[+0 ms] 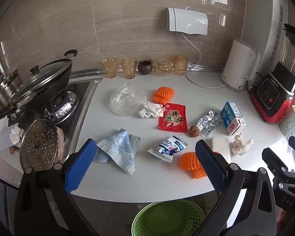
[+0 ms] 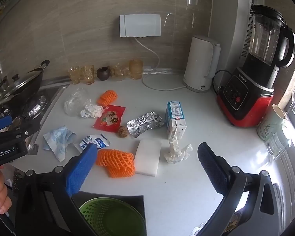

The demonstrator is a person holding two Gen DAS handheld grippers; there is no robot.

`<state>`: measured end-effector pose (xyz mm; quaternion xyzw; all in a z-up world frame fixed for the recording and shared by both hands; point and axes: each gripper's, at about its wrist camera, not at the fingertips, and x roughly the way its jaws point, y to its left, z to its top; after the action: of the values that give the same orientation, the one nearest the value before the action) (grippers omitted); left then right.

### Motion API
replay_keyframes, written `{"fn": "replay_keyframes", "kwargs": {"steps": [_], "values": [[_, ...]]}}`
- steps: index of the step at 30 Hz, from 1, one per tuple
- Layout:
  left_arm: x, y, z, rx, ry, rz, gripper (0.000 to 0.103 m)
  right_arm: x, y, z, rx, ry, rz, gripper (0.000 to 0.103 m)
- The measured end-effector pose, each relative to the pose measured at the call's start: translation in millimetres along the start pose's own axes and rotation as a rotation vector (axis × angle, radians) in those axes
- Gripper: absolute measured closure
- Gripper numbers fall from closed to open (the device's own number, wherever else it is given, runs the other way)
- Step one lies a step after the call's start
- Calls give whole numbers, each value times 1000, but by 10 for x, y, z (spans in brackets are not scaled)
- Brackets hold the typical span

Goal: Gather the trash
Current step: 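Move both tools toward the blue-white towel and orange foam net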

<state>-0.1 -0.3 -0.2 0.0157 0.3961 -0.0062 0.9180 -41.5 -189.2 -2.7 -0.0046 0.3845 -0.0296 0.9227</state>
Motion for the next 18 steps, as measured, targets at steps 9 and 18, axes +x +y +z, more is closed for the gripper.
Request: {"fn": "replay_keyframes", "kwargs": {"steps": [9, 18], "values": [[32, 39, -7, -4, 3, 12, 6, 39, 24, -3, -6, 8, 2, 2], [94, 162, 2, -37, 31, 26, 6, -16, 76, 0, -22, -7, 13, 2]]}}
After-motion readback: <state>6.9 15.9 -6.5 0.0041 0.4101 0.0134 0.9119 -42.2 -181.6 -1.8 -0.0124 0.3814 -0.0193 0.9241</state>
